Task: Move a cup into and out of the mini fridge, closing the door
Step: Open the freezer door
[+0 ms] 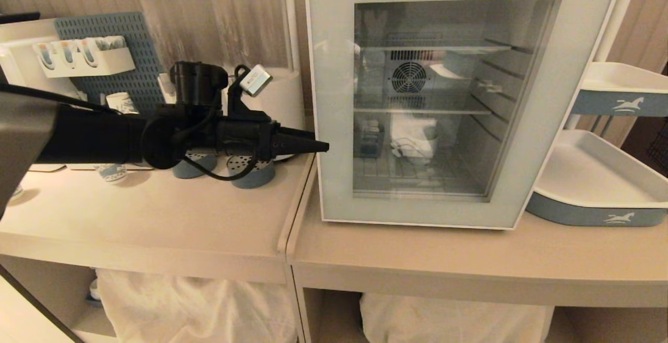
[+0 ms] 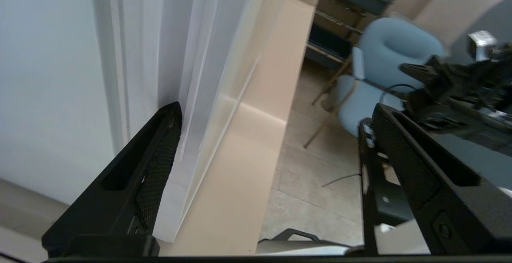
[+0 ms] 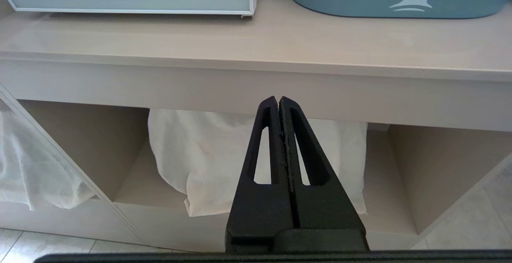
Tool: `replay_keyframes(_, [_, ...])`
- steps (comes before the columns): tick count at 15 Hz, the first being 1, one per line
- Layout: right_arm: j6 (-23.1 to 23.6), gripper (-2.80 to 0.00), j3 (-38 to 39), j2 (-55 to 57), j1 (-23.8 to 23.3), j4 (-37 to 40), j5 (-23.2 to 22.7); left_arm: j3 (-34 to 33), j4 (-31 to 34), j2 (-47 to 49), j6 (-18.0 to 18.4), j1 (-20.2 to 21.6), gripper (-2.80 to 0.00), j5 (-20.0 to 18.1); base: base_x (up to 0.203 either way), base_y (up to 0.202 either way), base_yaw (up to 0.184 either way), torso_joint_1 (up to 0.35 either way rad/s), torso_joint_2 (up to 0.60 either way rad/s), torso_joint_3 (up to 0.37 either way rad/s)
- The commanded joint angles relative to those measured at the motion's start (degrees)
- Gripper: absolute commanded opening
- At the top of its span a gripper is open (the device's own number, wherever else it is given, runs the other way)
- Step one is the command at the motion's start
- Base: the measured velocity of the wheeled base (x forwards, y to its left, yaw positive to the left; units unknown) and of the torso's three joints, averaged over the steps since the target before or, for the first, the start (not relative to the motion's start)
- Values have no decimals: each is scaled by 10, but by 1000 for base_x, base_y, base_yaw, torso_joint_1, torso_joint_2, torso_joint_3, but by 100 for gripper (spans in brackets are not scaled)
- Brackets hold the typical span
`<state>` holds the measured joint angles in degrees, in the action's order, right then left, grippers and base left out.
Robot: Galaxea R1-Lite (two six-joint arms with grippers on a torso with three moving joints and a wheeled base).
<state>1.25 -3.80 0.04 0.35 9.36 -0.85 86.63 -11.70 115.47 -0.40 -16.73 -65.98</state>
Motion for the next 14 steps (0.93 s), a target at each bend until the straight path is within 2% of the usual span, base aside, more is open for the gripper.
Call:
replay_keyframes(1, [0, -280, 0, 0, 0, 0, 0, -2, -2, 5, 0, -7, 0, 3, 0, 0, 0, 0, 0, 0])
replay_keyframes(7, [1, -280, 0, 0, 0, 1, 0, -26, -2, -11, -7, -20, 0, 2, 0, 0, 0, 0, 0, 0])
replay_keyframes(14, [0, -280, 0, 0, 0, 1, 0, -114, -2, -107, -1, -34, 0, 1, 0, 0, 0, 0, 0, 0])
